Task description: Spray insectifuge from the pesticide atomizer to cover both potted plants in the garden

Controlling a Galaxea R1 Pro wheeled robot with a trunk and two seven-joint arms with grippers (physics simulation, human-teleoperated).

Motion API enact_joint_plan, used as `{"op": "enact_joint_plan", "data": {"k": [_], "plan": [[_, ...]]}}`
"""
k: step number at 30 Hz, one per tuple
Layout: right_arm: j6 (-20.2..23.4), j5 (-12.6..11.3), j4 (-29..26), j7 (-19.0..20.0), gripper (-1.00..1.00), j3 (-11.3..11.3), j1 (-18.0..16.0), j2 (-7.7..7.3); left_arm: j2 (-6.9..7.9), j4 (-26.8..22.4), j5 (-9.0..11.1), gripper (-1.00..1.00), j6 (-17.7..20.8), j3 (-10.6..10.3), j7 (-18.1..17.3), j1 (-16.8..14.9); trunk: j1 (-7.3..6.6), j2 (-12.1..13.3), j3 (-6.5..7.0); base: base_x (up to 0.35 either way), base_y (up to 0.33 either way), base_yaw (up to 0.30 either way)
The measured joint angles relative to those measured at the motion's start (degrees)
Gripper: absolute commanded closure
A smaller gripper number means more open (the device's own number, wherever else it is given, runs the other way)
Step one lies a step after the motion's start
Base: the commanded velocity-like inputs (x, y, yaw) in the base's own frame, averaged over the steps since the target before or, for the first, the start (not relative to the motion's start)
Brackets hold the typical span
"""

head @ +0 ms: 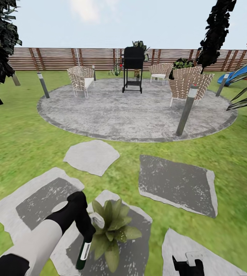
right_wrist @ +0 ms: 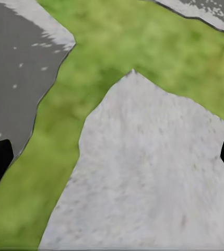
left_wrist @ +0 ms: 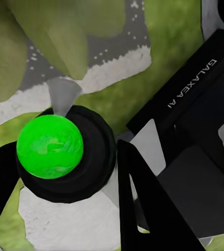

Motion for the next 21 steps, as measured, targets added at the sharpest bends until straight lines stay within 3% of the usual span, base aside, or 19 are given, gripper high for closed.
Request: {"op": "enact_joint_plan", "data": {"k": [9, 16, 21], "plan": [[0.0, 0.0, 0.0, 0.0, -1.00, 0.0, 0.0, 0.00, 0.17, -0.1, -0.1, 1.00, 0.0, 0.2, 0.1, 0.8, -0.01, 0.0, 0.00, -0.089, 0.043, -0.013], [0.0, 0.0, 0.0, 0.0, -1.00, 0.0, 0.0, -0.01, 0.20, -0.2, -0.1, 1.00, 0.0, 2.6, 0.2, 0.2, -0.01, 0.0, 0.00, -0.001, 0.000, -0.262], [0.0, 0.0, 0.0, 0.0, -1.00, 0.0, 0.0, 0.00, 0.21, -0.2, -0.2, 1.00, 0.0, 2.9, 0.1, 0.2, -0.01, 0.0, 0.00, 0.000, 0.078, -0.188]]}}
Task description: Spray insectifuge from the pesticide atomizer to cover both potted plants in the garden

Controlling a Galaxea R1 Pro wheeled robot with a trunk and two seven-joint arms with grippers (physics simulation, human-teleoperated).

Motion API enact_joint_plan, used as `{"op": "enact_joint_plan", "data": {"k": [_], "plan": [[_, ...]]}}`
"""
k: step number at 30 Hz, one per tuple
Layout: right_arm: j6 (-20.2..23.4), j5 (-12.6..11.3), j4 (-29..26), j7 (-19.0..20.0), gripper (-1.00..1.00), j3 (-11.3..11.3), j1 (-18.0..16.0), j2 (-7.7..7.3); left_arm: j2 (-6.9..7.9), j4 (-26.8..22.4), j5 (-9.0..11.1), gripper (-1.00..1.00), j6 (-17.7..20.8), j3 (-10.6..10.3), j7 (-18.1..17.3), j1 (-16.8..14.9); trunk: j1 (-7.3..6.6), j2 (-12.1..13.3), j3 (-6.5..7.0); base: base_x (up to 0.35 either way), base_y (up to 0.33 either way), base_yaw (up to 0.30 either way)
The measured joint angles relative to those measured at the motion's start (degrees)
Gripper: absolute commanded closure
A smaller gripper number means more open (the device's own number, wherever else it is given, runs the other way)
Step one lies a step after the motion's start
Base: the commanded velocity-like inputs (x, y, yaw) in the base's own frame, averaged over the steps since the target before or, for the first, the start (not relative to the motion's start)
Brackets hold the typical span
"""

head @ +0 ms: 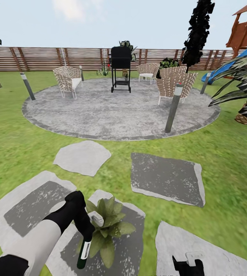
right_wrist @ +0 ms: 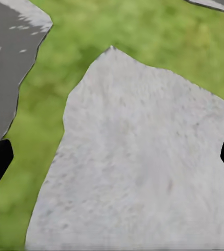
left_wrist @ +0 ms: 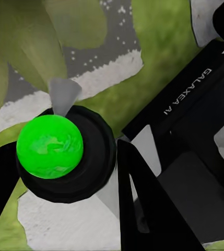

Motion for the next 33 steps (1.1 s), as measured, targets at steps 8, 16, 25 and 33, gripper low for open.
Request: {"op": "enact_joint_plan", "data": {"k": [8, 16, 25, 33], "plan": [[0.0, 0.0, 0.0, 0.0, -1.00, 0.0, 0.0, 0.00, 0.59, 0.1, -0.4, 1.00, -0.2, 0.1, 3.3, 0.6, 0.00, 0.0, 0.00, 0.000, 0.103, -0.013], [0.0, 0.0, 0.0, 0.0, -1.00, 0.0, 0.0, 0.00, 0.25, 0.6, -0.1, 1.00, 0.1, 0.2, 5.0, 0.6, -0.02, 0.0, 0.00, 0.139, 0.110, 0.000], [0.0, 0.0, 0.0, 0.0, -1.00, 0.0, 0.0, 0.00, 0.39, 0.3, 0.0, 1.00, -0.1, 0.2, 5.3, 0.6, 0.00, 0.0, -0.16, 0.015, 0.014, -0.066], [0.0, 0.0, 0.0, 0.0, -1.00, 0.0, 0.0, 0.00, 0.58, 0.0, -0.3, 1.00, 0.1, 0.0, 5.4, 0.4, 0.65, -1.2, -1.00, 0.000, 0.000, -0.014]]}}
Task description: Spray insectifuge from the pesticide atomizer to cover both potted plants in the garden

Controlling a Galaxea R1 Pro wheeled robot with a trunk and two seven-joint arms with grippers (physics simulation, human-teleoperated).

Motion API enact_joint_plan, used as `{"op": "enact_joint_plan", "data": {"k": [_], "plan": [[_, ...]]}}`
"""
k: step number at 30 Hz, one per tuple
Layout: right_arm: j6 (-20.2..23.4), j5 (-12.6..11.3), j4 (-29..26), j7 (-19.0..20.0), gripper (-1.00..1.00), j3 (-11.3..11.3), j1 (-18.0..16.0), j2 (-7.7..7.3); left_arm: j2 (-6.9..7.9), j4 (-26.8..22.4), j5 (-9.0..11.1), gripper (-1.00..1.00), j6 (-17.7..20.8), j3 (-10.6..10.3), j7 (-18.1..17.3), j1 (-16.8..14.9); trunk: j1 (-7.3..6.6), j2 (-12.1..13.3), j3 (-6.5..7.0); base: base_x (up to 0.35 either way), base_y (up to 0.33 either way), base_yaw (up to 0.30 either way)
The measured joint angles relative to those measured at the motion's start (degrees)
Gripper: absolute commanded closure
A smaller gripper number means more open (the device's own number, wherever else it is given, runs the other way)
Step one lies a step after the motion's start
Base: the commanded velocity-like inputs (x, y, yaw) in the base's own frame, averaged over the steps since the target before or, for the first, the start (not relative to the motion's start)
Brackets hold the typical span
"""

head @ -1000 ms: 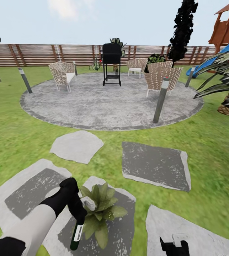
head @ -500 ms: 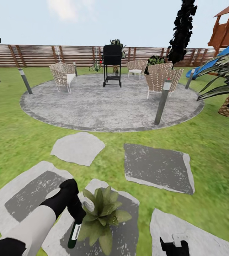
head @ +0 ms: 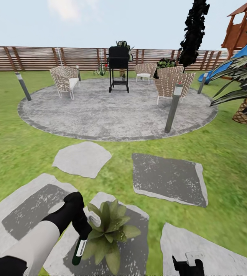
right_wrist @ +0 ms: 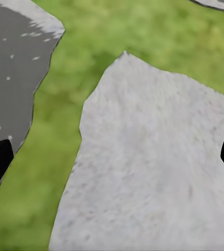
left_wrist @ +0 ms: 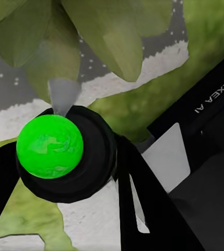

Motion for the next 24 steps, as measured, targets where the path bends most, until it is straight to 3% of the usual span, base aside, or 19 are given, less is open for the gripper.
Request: {"op": "enact_joint_plan", "data": {"k": [4, 14, 19, 24], "plan": [[0.0, 0.0, 0.0, 0.0, -1.00, 0.0, 0.0, 0.00, -0.19, 0.0, -0.1, 1.00, 0.1, 0.0, 0.0, -0.2, 0.88, -1.6, -1.07, 0.000, 0.000, 0.000], [0.0, 0.0, 0.0, 0.0, -1.00, 0.0, 0.0, 0.00, 0.11, 0.6, -0.2, 1.00, -0.3, 0.0, 0.0, 0.4, 0.88, -1.6, -1.38, 0.000, 0.000, 0.000], [0.0, 0.0, 0.0, 0.0, -1.00, 0.0, 0.0, 0.00, 0.03, 1.0, 0.3, 1.00, -0.3, 0.0, 4.3, 0.8, 0.88, -1.6, -1.38, 0.000, 0.000, 0.000], [0.0, 0.0, 0.0, 0.0, -1.00, 0.0, 0.0, 0.00, 0.01, 1.0, 0.5, 1.00, -0.2, 0.0, 5.3, 1.8, 0.88, -1.6, -1.38, 0.000, 0.000, 0.000]]}}
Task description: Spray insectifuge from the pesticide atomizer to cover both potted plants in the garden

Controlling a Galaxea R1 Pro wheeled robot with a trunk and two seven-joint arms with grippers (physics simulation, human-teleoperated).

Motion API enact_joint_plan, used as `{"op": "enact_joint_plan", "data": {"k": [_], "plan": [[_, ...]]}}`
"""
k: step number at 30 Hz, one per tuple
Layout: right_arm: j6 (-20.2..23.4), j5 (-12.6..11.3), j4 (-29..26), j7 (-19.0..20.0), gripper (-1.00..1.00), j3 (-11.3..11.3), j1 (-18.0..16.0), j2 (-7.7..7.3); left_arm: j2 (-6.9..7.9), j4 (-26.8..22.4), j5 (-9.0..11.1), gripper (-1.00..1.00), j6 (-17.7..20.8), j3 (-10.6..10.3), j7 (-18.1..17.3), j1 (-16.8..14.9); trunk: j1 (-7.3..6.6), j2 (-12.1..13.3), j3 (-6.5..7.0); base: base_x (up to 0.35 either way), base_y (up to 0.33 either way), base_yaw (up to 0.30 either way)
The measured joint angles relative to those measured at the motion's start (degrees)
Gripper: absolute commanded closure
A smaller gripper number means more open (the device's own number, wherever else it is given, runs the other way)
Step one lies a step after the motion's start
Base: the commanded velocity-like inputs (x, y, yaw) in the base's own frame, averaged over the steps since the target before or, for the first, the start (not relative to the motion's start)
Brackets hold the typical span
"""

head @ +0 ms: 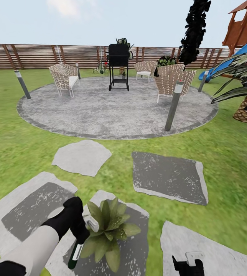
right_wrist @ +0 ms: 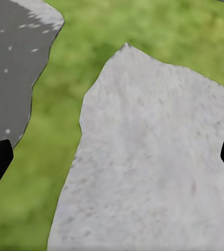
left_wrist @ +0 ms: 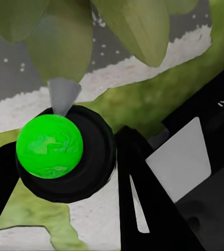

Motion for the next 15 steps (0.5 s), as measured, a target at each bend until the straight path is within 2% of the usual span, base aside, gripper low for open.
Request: {"op": "enact_joint_plan", "data": {"k": [6, 11, 15], "plan": [[0.0, 0.0, 0.0, 0.0, -1.00, 0.0, 0.0, 0.00, -0.18, 0.0, 0.0, 1.00, 0.0, 0.0, 0.0, 0.4, 0.00, 0.0, 0.00, -0.011, 0.000, 0.000], [0.0, 0.0, 0.0, 0.0, -1.00, 0.0, 0.0, 0.00, -0.35, 0.0, 0.0, 1.00, 0.0, 0.0, 0.0, 0.8, 0.03, 0.0, 0.00, -0.264, 0.000, 0.000], [0.0, 0.0, 0.0, 0.0, -1.00, 0.0, 0.0, 0.00, -0.21, 0.0, -0.1, 1.00, 0.0, 0.0, 0.1, 1.2, 0.01, 0.0, 0.00, -0.084, 0.000, 0.000]]}}
